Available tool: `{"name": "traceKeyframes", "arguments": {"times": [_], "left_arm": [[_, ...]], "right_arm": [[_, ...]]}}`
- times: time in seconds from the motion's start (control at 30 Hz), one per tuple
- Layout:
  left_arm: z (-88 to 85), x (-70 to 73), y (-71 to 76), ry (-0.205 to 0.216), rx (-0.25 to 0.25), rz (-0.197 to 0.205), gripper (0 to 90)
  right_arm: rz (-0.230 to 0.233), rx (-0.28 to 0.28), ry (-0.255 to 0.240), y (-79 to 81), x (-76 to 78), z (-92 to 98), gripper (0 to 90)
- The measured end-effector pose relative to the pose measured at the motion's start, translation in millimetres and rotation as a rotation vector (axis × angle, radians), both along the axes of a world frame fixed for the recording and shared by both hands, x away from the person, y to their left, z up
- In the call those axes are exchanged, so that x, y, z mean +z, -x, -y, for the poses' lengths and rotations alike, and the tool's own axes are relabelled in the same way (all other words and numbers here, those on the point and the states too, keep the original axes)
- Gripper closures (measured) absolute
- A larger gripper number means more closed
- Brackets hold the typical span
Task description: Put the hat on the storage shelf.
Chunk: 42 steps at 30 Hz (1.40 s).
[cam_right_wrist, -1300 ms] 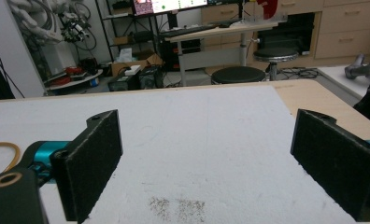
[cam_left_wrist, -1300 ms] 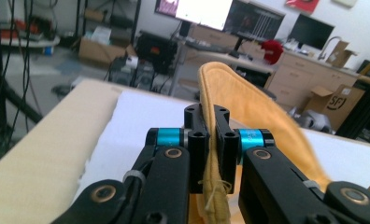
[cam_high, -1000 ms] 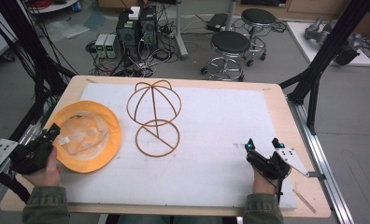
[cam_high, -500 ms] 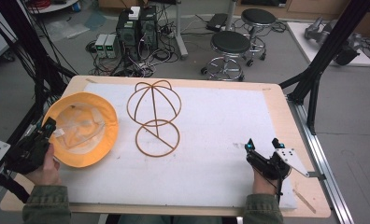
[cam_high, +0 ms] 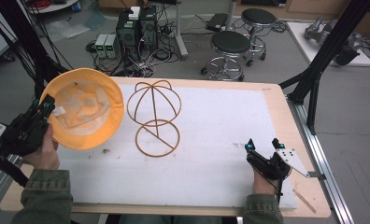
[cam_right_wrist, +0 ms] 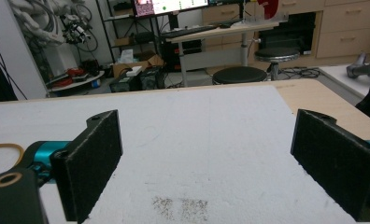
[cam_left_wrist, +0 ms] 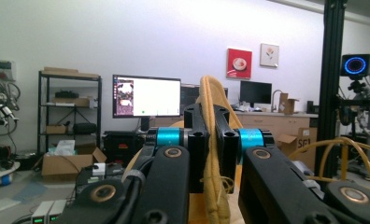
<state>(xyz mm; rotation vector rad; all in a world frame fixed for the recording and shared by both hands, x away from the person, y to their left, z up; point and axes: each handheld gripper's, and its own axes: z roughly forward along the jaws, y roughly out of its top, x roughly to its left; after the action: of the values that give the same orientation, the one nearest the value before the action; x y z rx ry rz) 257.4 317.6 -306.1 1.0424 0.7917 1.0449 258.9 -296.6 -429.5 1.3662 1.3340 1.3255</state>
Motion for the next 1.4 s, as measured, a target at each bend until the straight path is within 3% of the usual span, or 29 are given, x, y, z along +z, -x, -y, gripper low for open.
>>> {"name": "traceKeyframes", "arguments": {"times": [0.1, 0.37, 0.47, 0.73, 1.0, 1.4], "left_arm": [[4.1, 6.6, -9.0, 0.005, 0.010, -0.003, 86.4], [21.1, 27.0, -30.3, -0.044, -0.012, 0.009, 86.4], [24.3, 32.1, -34.7, -0.037, -0.016, 0.017, 86.4], [27.0, 34.4, -43.3, -0.019, -0.019, 0.008, 86.4], [34.8, 40.6, -53.9, -0.035, -0.031, 0.005, 86.3], [58.4, 57.0, -60.8, -0.069, -0.092, 0.029, 86.3]], "right_arm": [[0.001, -0.002, -0.004, 0.4, 0.0, -0.3, 7.8], [0.005, -0.011, -0.016, 1.6, 0.9, 2.1, 7.8], [0.006, -0.009, -0.015, 1.7, 0.8, 2.5, 7.8], [0.016, -0.013, -0.023, 3.7, 1.7, 3.9, 7.8], [0.011, -0.011, -0.025, 3.2, 1.5, 3.1, 7.9], [0.011, -0.016, -0.028, 2.4, 0.8, 4.2, 7.8]]}}
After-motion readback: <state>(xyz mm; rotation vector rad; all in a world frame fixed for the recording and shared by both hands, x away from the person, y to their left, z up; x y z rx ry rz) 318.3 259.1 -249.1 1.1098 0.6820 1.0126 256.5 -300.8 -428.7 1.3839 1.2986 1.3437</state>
